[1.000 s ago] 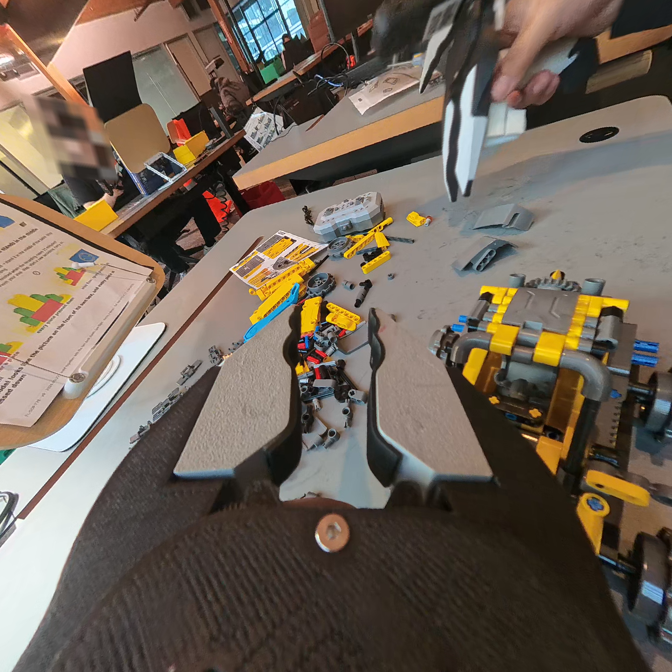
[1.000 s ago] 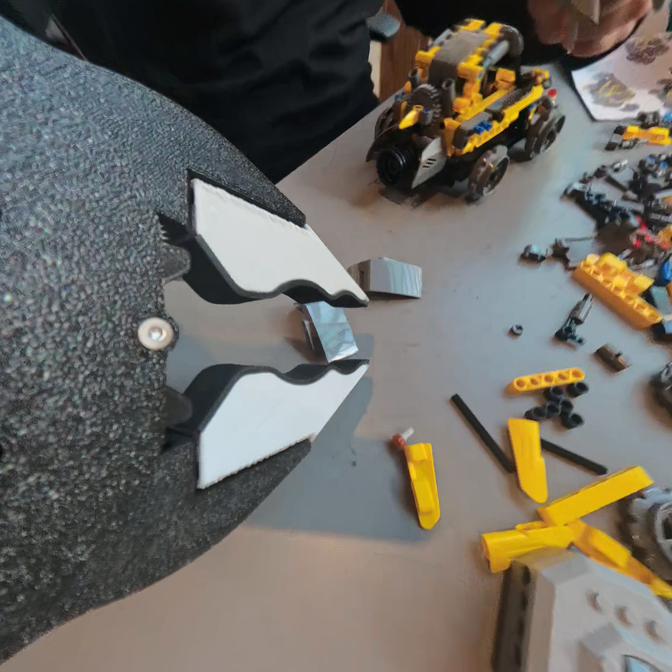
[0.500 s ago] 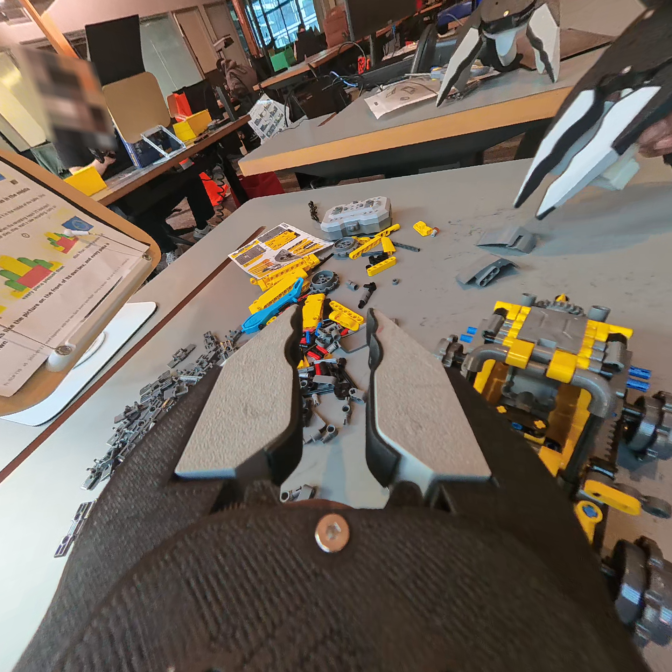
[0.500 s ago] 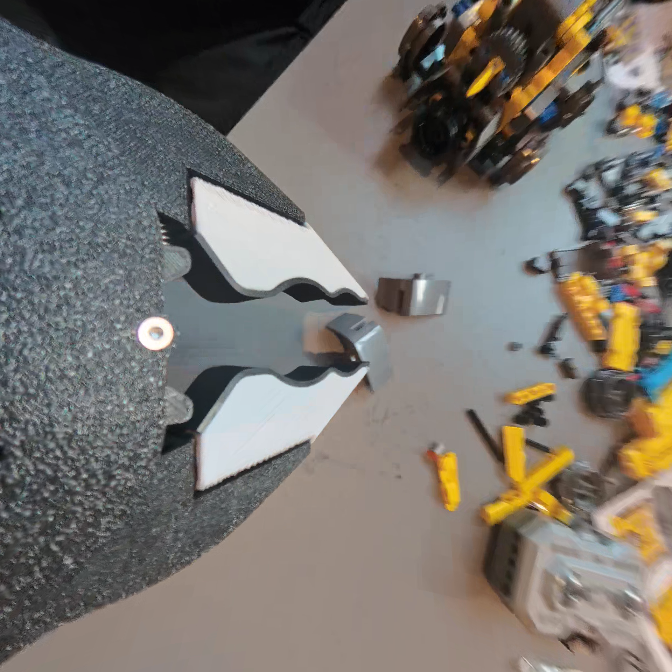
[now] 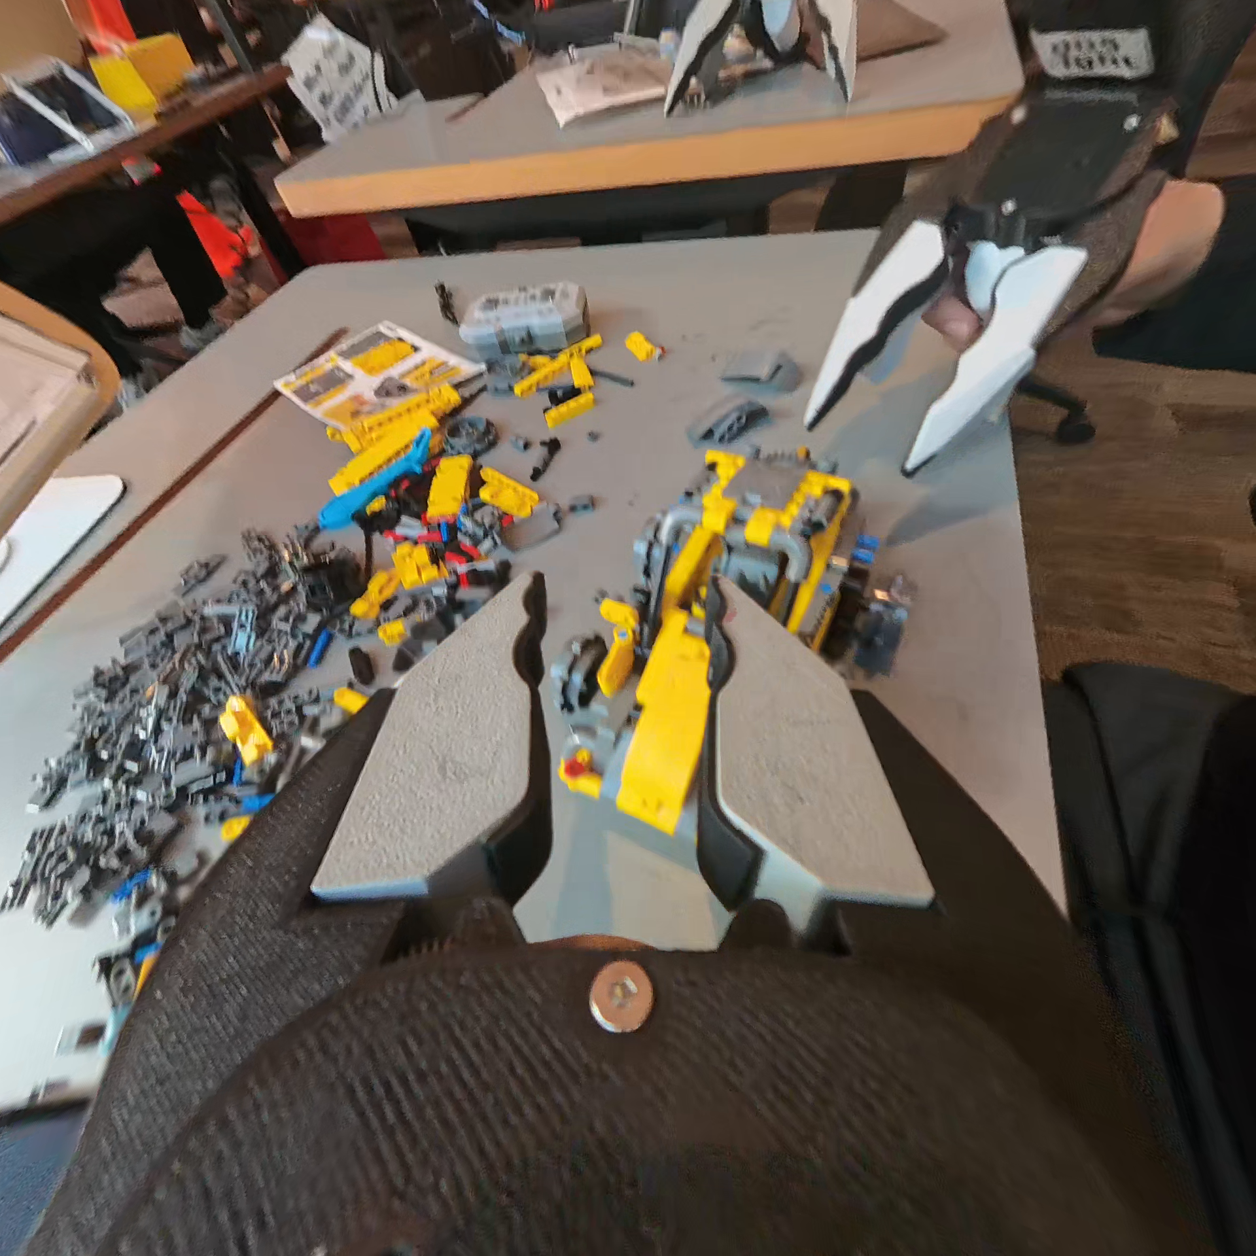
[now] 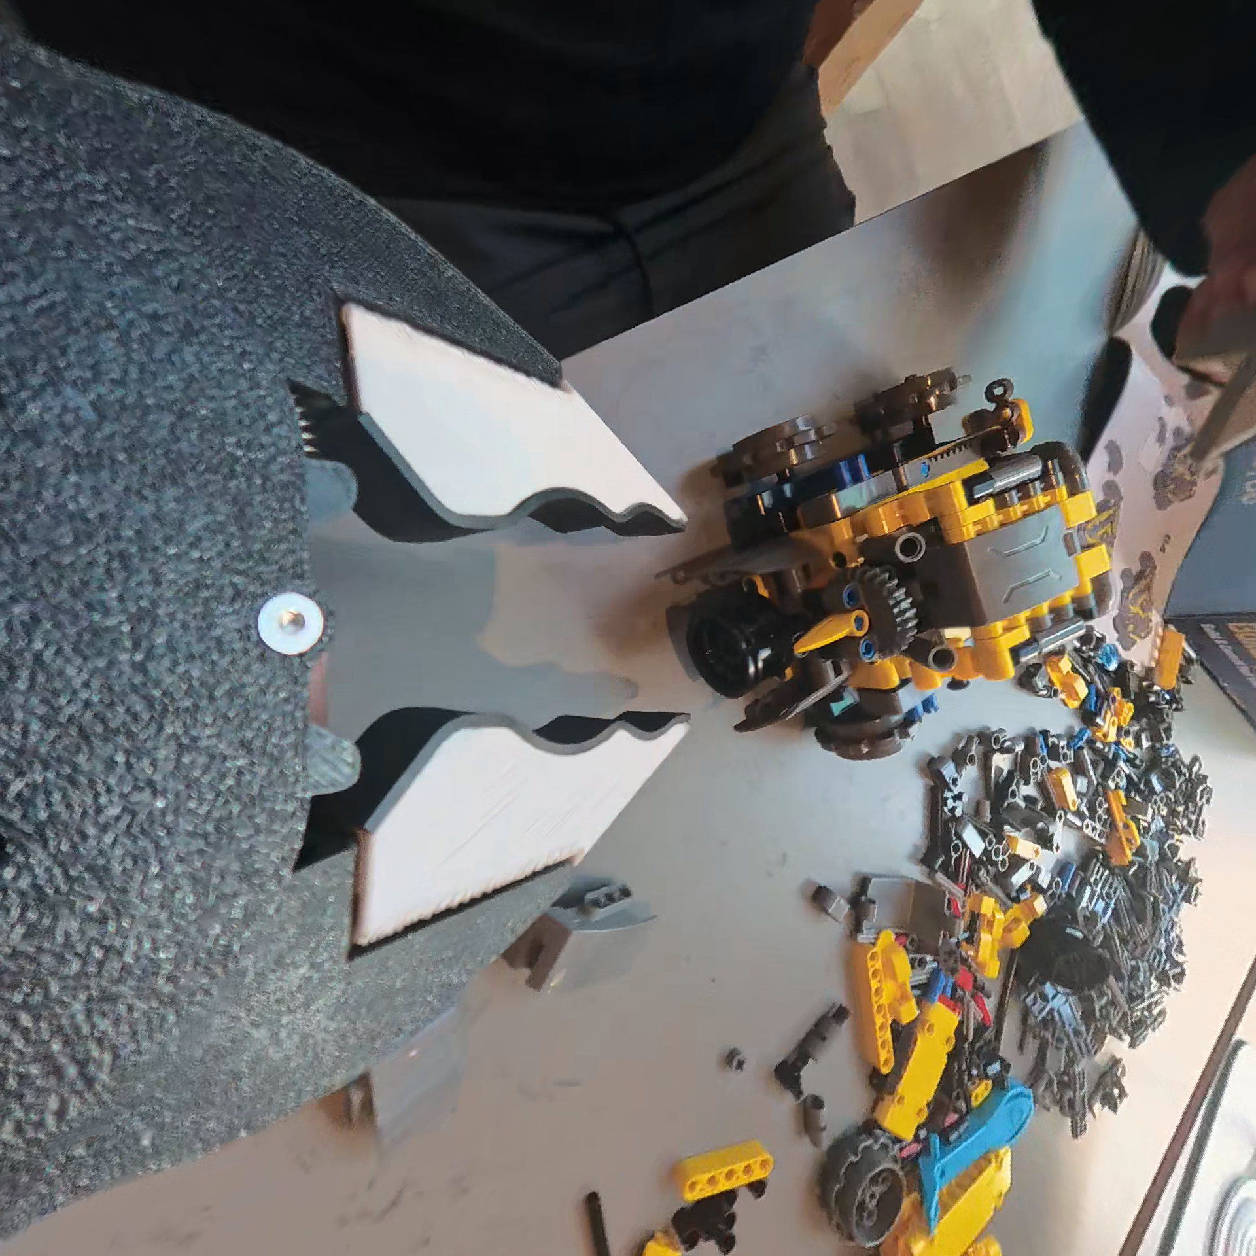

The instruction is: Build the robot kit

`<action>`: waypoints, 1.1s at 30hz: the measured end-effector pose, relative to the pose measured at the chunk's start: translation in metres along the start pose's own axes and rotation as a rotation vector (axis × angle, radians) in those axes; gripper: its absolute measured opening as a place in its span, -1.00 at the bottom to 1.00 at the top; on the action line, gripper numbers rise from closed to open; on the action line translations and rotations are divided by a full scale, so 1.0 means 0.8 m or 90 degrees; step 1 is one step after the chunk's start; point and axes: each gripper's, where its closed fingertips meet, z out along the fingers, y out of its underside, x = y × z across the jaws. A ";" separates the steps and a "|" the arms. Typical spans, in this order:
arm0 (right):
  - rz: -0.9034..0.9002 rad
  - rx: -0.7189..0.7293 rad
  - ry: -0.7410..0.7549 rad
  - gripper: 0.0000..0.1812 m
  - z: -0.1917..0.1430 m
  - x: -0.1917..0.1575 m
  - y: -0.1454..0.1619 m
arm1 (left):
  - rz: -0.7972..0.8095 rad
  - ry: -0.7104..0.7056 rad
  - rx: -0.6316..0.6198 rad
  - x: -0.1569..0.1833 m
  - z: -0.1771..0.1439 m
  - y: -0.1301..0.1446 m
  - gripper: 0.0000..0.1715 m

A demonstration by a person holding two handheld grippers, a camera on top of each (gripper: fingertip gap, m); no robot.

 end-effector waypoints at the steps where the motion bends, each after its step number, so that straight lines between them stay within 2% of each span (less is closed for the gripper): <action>1: -0.006 -0.004 -0.004 -0.46 0.006 -0.001 -0.002 | -0.003 -0.005 -0.013 0.002 -0.008 0.010 -0.50; 6: -0.031 -0.026 -0.013 -0.46 0.030 0.002 0.000 | -0.077 -0.013 -0.052 0.014 -0.034 0.059 -0.49; 9: -0.041 -0.034 0.008 -0.46 0.036 0.009 0.001 | -0.106 -0.021 -0.056 0.030 -0.041 0.075 -0.50; 11: -0.055 -0.039 0.053 -0.47 0.038 0.021 -0.001 | -0.101 -0.031 -0.068 0.041 -0.043 0.086 -0.52; 13: -0.081 -0.051 0.135 -0.64 0.037 0.044 0.001 | -0.090 -0.037 -0.085 0.052 -0.041 0.096 -0.55; 14: -0.092 -0.052 0.140 -0.66 0.039 0.044 0.002 | -0.089 -0.036 -0.094 0.058 -0.038 0.101 -0.55; 18: -0.086 -0.027 0.136 -0.64 0.038 0.040 -0.005 | -0.069 -0.023 -0.107 0.075 -0.036 0.102 -0.56; 21: -0.073 0.010 0.110 -0.61 0.032 0.036 -0.013 | -0.034 -0.067 -0.126 0.068 -0.040 0.110 -0.56; 23: -0.068 0.033 0.088 -0.59 0.028 0.032 -0.017 | -0.016 -0.085 -0.110 0.067 -0.043 0.105 -0.56; 27: -0.057 0.062 0.077 -0.57 0.022 0.032 -0.024 | -0.008 -0.072 -0.111 0.071 -0.041 0.106 -0.61; 33: -0.016 -0.005 -0.002 -0.58 0.037 0.027 -0.008 | -0.096 -0.018 -0.108 0.066 -0.040 0.109 -0.58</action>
